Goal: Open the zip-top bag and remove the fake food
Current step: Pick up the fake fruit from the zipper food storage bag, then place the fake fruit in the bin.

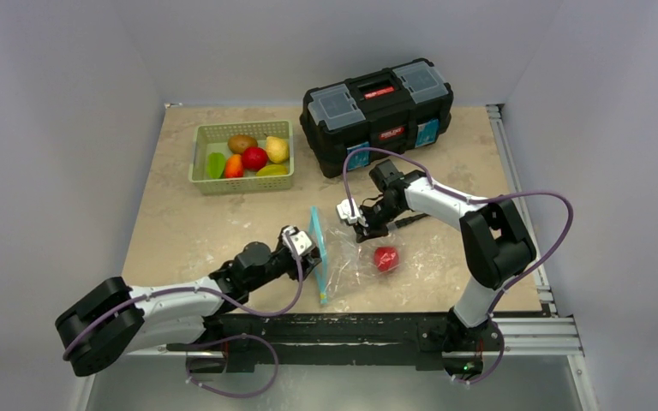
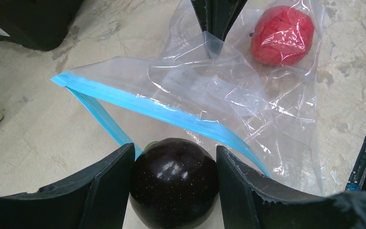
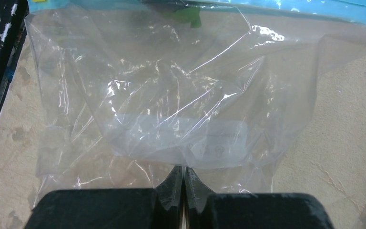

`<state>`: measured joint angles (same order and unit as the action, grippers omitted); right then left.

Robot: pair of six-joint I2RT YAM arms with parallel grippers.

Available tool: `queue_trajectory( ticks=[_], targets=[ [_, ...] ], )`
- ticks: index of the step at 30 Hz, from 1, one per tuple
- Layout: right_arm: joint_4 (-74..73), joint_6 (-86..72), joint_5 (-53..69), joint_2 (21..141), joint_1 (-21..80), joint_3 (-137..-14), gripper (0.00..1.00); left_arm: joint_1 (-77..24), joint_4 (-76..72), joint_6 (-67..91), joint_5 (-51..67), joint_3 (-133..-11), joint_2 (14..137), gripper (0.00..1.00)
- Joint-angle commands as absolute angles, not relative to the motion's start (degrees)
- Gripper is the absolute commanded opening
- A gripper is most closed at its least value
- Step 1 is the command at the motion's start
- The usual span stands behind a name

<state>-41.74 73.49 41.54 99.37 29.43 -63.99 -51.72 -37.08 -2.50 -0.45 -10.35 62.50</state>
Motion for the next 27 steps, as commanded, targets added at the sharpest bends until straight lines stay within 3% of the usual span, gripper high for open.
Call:
queue_trajectory(
  ticks=[1, 15, 27],
  targets=[
    [-41.5, 74.1, 42.2, 97.1, 29.1, -63.8, 0.00, -51.0, -33.6, -1.5, 0.7, -10.1, 57.8, 0.02],
    [-41.6, 74.3, 42.2, 97.2, 29.0, -63.8, 0.00, -44.0, -4.1, 6.7, -1.2, -24.4, 48.5, 0.01],
    [-41.7, 74.4, 42.5, 97.5, 29.0, -63.7, 0.00, -27.0, -0.1, 7.0, 4.8, -38.6, 56.6, 0.01]
  ],
)
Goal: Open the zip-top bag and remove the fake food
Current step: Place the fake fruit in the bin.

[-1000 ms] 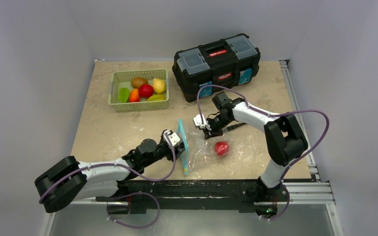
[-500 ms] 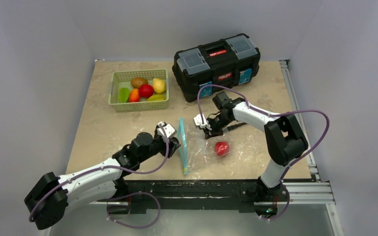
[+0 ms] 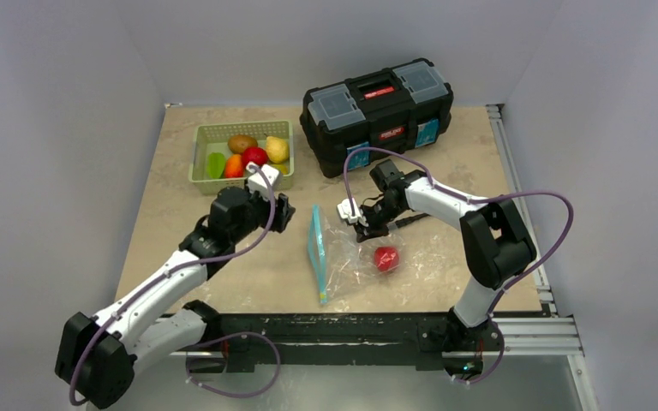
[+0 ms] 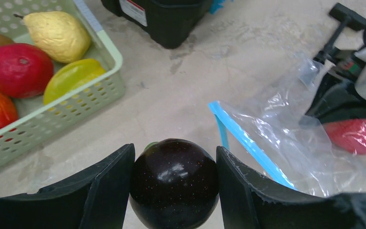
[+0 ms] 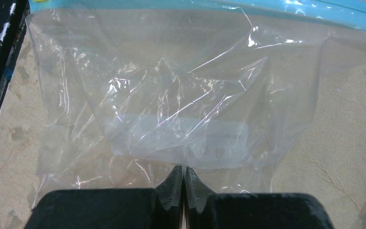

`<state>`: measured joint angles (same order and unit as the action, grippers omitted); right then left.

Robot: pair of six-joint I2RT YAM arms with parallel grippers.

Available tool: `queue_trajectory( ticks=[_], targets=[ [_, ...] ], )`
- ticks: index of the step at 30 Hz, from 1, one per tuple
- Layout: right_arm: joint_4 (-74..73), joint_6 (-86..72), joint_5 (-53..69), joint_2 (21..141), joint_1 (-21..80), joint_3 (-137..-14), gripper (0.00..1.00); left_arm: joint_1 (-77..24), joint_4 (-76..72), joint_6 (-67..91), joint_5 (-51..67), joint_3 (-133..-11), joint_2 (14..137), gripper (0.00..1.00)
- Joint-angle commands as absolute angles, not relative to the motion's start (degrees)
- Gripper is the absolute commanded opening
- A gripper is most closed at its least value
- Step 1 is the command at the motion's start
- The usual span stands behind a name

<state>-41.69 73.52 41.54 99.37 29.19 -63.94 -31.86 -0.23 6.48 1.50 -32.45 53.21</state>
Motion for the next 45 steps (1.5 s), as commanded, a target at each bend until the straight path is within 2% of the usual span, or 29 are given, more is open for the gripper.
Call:
queue_trajectory(
  ticks=[1, 15, 26, 32, 33, 39, 41, 42, 45],
  targets=[
    [-41.7, 74.4, 42.6, 97.7, 29.0, -63.7, 0.00, -25.4, -0.1, 7.0, 5.4, -40.1, 58.1, 0.01],
    [-40.7, 74.1, 42.6, 97.5, 29.0, -63.4, 0.00, -5.9, -0.3, 7.2, 9.5, -56.9, 77.0, 0.01],
    [-39.9, 73.5, 42.2, 97.7, 29.1, -63.1, 0.00, -0.4, 6.3, 7.6, 9.6, -67.8, 92.2, 0.00],
    [-39.8, 73.2, 42.0, 98.0, 29.1, -63.1, 0.02, 0.0, 7.9, 10.5, 8.4, -70.2, 95.6, 0.03],
    [-39.9, 73.2, 42.0, 97.9, 29.0, -63.2, 0.02, 0.0, 8.5, 10.6, 8.4, -70.8, 96.2, 0.05],
    [-40.0, 73.2, 41.9, 97.8, 29.1, -63.2, 0.04, 1.7, 11.9, 11.3, 7.2, -73.2, 98.6, 0.37],
    [-39.9, 73.2, 41.9, 97.8, 29.1, -63.1, 0.04, 1.9, 12.2, 11.6, 7.8, -73.4, 98.8, 0.52],
    [-39.9, 73.2, 41.9, 97.8, 29.1, -63.1, 0.05, 2.0, 12.4, 11.7, 8.2, -73.5, 98.9, 0.62],
    [-40.0, 73.3, 41.9, 97.8, 29.1, -63.1, 0.06, 2.0, 12.8, 12.2, 8.3, -73.9, 98.5, 0.82]
  ],
)
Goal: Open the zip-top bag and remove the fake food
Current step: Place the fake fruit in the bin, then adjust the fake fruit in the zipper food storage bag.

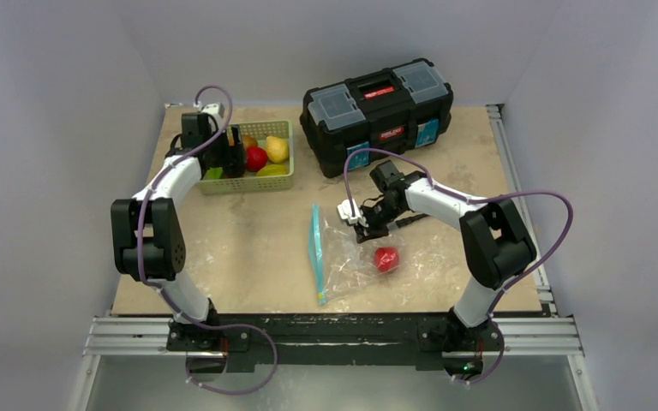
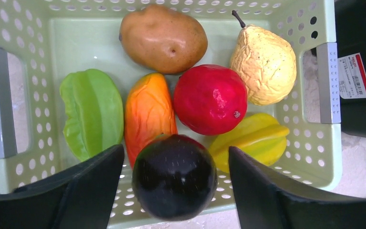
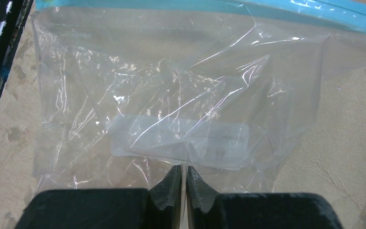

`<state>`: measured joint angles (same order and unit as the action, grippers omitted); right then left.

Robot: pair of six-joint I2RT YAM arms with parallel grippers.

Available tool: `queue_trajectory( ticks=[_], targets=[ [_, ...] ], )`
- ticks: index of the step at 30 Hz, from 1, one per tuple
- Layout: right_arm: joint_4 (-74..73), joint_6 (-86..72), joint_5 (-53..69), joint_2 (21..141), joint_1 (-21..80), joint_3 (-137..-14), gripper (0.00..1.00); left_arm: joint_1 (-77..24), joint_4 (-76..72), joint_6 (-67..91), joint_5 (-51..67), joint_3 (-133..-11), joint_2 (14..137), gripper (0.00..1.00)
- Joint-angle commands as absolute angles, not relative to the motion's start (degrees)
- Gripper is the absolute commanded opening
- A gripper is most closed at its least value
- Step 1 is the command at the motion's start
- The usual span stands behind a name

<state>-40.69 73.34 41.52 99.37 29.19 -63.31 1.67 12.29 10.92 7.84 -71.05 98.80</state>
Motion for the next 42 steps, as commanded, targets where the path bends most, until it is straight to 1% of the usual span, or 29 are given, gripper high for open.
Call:
queue_trajectory(
  ticks=[1, 3, 6, 11, 17, 20, 27, 34, 39, 42],
  targets=[
    [-40.0, 73.4, 41.9, 97.8, 29.1, -63.1, 0.07, 2.0, 13.1, 12.3, 8.1, -74.0, 98.3, 0.86],
    [-40.2, 73.5, 42.0, 97.7, 29.1, -63.1, 0.09, 2.1, 13.5, 12.4, 8.1, -74.4, 97.7, 0.94],
    [-40.2, 73.5, 41.9, 97.6, 29.1, -63.0, 0.12, 2.3, 15.4, 12.6, 8.3, -75.6, 96.6, 1.00],
    [-40.2, 73.4, 41.9, 97.5, 29.1, -63.0, 0.14, 3.1, 15.9, 13.4, 9.3, -75.2, 92.5, 1.00],
    [-40.2, 73.3, 41.9, 97.5, 29.1, -62.8, 0.17, 4.0, 15.6, 17.2, 9.2, -71.2, 85.3, 1.00],
    [-40.1, 73.1, 41.9, 97.4, 29.1, -62.9, 0.20, 4.3, 17.6, 19.6, 8.2, -69.9, 82.1, 1.00],
    [-40.0, 73.0, 41.9, 96.8, 29.1, -62.7, 0.29, 6.8, 17.9, 23.0, 14.0, -64.5, 74.4, 1.00],
    [-39.2, 72.6, 41.5, 95.5, 29.0, -61.8, 0.48, 8.9, 16.9, 26.7, 14.5, -57.0, 64.9, 1.00],
    [-38.4, 71.8, 41.2, 94.2, 29.0, -61.3, 0.60, 9.3, 17.7, 26.9, 19.9, -53.5, 60.7, 1.00],
    [-38.4, 71.5, 41.0, 93.5, 28.8, -61.1, 0.72, 9.4, 19.3, 26.6, 22.2, -51.6, 58.1, 1.00]
  ],
)
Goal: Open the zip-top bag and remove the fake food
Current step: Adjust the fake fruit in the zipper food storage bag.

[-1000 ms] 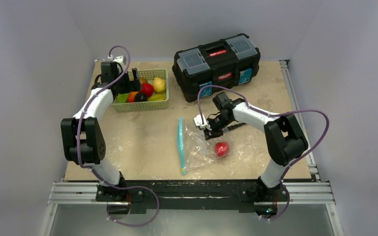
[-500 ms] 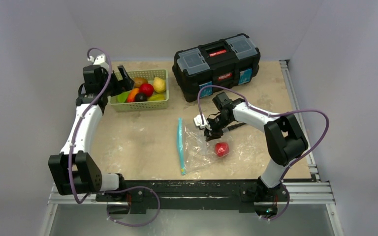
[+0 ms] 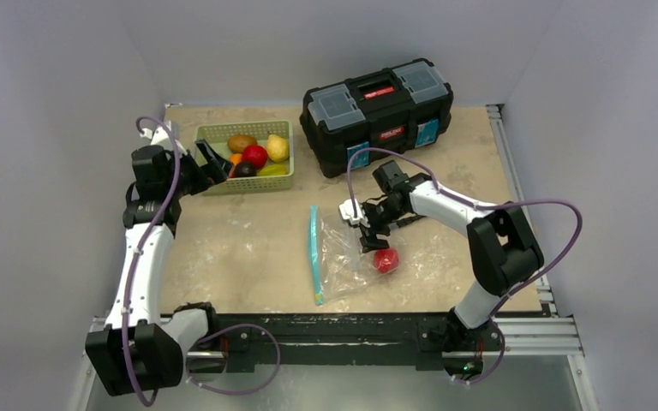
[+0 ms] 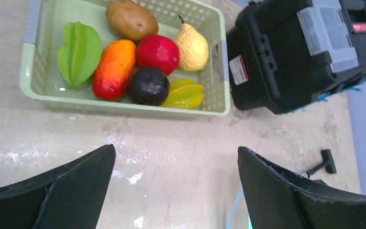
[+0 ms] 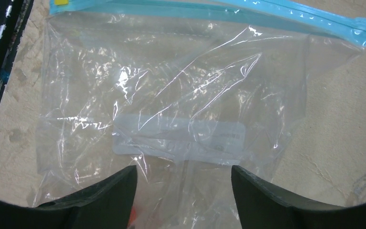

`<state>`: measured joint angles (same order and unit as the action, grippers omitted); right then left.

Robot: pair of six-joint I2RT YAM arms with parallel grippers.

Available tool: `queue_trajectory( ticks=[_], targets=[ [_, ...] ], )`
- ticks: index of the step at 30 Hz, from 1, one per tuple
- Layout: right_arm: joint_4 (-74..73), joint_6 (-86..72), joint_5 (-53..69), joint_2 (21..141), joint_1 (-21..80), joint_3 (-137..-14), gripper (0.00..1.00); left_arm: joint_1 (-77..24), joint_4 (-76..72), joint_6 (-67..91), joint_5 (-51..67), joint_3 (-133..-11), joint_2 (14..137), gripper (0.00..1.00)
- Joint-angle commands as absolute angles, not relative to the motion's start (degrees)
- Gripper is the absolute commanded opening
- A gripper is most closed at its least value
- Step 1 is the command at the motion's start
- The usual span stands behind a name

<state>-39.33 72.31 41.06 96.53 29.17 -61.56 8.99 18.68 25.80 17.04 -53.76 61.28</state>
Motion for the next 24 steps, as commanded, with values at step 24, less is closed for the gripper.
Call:
queue_trajectory(
  ticks=[24],
  targets=[
    [-42.0, 69.7, 41.0, 72.8, 23.9, -58.0, 0.99, -4.0, 35.7, 24.2, 28.8, -37.4, 34.4, 1.00]
  ],
)
